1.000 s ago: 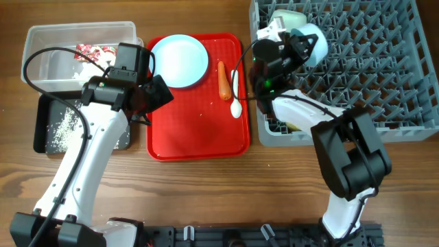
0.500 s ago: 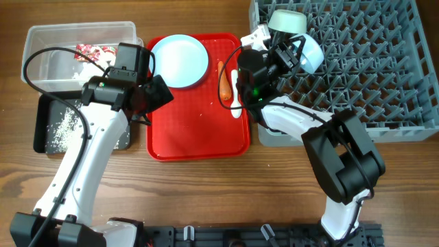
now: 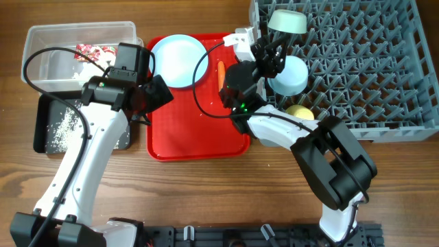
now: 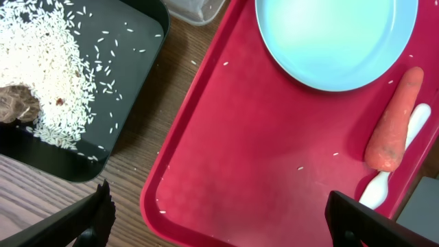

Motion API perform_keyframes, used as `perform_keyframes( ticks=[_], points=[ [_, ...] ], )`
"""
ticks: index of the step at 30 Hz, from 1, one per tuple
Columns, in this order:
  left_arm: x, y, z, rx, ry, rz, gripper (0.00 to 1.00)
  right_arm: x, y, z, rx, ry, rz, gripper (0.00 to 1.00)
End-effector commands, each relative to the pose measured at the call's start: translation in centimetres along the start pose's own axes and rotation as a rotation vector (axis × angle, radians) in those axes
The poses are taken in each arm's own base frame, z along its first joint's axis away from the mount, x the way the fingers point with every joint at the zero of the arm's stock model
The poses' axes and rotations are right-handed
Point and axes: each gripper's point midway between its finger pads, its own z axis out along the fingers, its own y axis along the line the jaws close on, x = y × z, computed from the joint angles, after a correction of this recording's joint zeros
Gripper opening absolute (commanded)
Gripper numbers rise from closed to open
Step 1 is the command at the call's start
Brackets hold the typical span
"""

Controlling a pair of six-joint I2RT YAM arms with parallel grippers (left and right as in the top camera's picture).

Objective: Sort waste into correct bins and load items into the dishwasher rack
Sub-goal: 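Carry the light-blue bowl with the right gripper into the rack, then release the bowl and move the right gripper to the light-blue plate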

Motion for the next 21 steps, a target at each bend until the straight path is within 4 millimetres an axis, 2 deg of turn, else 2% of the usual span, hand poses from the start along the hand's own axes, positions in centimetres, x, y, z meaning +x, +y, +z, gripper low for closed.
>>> perform_keyframes(
  ticks=[1,2,4,6,7,8,10,11,12,14,18,20,21],
  points=[
    [0.0,0.0,0.1,-0.002,0.003,-0.003,1.0,-2.2,0.4,-0.1,-0.079,-0.075,0.149,0.72],
    [0.0,0.0,0.1,-0.002,0.003,-0.003,1.0,-2.2,1.0,-0.2,-0.107,-0.084,0.16,0.73],
    [0.0,0.0,0.1,-0.002,0.003,-0.003,1.0,-1.2,5.3,-1.0,-0.305,-0.085,0.177,0.77],
    [0.0,0.0,0.1,-0.002,0.003,-0.003,1.0,-0.1,9.1,-2.7,-0.528,-0.044,0.212,0.79],
    [0.0,0.0,0.1,-0.002,0.003,-0.003,1.0,-0.2,10.8,-4.3,-0.688,-0.015,0.256,0.83],
    [0.0,0.0,0.1,-0.002,0.003,-0.003,1.0,-0.8,11.8,-5.9,-0.82,-0.007,0.292,0.88],
    [0.0,0.0,0.1,-0.002,0.003,-0.003,1.0,-1.6,12.6,-8.3,-0.989,-0.003,0.32,0.89],
    [0.0,0.0,0.1,-0.002,0.003,-0.003,1.0,-1.7,12.9,-9.9,-1.096,0.006,0.3,0.91],
    [0.0,0.0,0.1,-0.002,0.003,-0.003,1.0,-1.5,12.8,-10.9,-1.153,0.02,0.279,1.0],
    [0.0,0.0,0.1,-0.002,0.003,-0.003,1.0,-0.4,12.1,-12.4,-1.225,0.092,0.25,1.0],
    [0.0,0.0,0.1,-0.002,0.003,-0.003,1.0,2.4,9.0,-15.4,-1.298,0.452,0.402,1.0],
    [0.0,0.0,0.1,-0.002,0.003,-0.003,1.0,2.5,7.2,-16.5,-1.334,0.503,0.405,1.0],
    [0.0,0.0,0.1,-0.002,0.003,-0.003,1.0,1.7,6.5,-17.5,-1.389,0.503,0.427,1.0]
  ],
)
